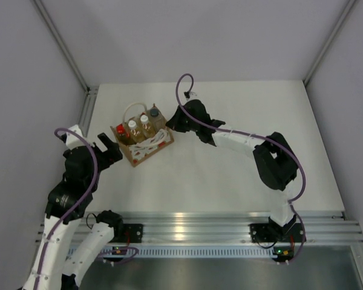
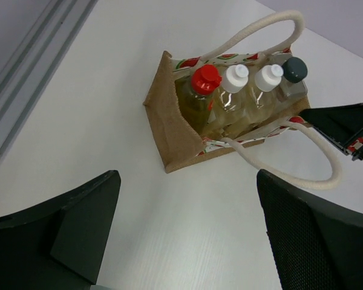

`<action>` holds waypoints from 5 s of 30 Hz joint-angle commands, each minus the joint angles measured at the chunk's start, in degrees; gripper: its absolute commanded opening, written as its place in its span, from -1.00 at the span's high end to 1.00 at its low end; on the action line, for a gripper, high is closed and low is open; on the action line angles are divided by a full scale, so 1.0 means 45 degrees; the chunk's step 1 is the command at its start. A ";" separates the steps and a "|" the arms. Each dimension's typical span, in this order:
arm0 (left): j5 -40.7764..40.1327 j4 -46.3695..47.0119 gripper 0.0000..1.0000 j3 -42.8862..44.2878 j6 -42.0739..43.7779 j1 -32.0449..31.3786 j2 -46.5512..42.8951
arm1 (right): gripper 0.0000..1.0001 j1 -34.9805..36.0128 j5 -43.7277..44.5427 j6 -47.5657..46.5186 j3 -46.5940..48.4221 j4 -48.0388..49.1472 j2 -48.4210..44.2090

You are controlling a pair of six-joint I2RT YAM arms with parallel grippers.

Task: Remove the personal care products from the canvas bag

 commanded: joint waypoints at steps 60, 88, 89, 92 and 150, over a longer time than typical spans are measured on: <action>-0.1150 0.0655 -0.24 0.3939 -0.1395 0.0461 1.0436 | 1.00 0.0390 -0.0347 -0.0616 -0.1399 0.1269 -0.0236; -0.2009 0.0616 0.00 0.5209 -0.0595 0.0442 1.1139 | 1.00 0.0487 -0.0679 -0.0694 -0.1048 0.1132 0.0077; -0.1951 0.0616 0.02 0.5210 -0.0594 0.0461 1.1100 | 1.00 0.0487 -0.0660 -0.0694 -0.1048 0.1132 0.0057; -0.1853 0.0616 0.03 0.5015 -0.0711 0.0442 1.1080 | 1.00 0.0506 -0.0679 -0.0694 -0.1048 0.1132 0.0057; 0.1759 -0.3270 1.00 1.2103 0.1632 0.0422 0.8640 | 1.00 0.0526 -0.0465 -0.0557 -0.0384 0.0664 -0.0002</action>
